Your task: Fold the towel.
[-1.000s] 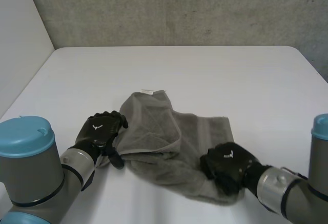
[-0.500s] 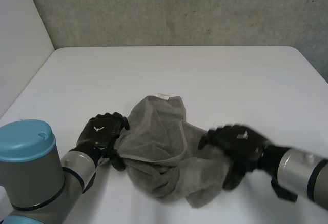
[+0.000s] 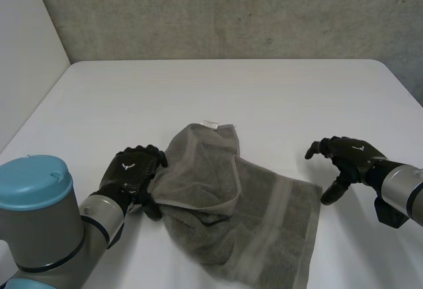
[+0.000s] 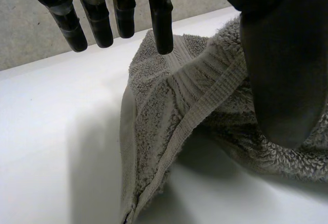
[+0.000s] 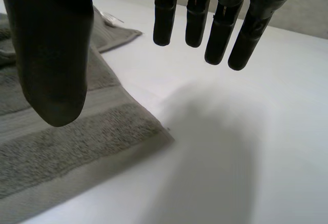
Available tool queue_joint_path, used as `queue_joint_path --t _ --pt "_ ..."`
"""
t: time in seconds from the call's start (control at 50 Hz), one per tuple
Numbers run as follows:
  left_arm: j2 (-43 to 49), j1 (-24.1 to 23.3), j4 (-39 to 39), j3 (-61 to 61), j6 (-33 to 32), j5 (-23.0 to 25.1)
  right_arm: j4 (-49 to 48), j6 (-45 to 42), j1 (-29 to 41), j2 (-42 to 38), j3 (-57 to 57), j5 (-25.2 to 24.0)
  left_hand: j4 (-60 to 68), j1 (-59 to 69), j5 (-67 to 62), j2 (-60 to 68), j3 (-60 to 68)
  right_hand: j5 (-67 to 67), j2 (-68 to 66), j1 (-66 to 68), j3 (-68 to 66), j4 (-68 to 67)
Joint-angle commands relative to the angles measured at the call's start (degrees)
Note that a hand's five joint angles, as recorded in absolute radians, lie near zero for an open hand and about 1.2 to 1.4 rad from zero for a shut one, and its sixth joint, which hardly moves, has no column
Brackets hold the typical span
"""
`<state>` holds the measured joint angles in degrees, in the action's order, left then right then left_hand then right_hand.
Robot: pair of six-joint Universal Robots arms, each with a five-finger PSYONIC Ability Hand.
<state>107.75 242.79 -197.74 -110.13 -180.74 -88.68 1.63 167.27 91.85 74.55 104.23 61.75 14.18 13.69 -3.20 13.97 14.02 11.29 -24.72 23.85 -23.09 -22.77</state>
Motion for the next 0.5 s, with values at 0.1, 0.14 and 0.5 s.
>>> queue_joint_path --t 0.1,0.14,0.5 --pt "0.3 0.0 -0.4 0.0 -0.1 0.0 -3.7 1.0 -1.2 -6.4 -0.6 0.3 -1.4 -0.9 0.5 -1.2 -1.3 3.1 0.3 0.5 -1.3 -1.6" --pt "0.3 0.0 -0.4 0.0 -0.1 0.1 -4.7 1.5 -1.1 -7.1 -0.6 0.4 -1.4 -0.9 0.5 -1.2 -1.3 3.4 0.0 0.9 -1.6 -1.9" --pt "0.4 -0.1 -0.4 0.0 -0.1 0.1 -8.4 2.4 0.2 -11.4 -1.1 0.7 -1.6 -1.1 0.6 -1.4 -1.5 10.8 -7.4 8.3 -9.0 -9.3"
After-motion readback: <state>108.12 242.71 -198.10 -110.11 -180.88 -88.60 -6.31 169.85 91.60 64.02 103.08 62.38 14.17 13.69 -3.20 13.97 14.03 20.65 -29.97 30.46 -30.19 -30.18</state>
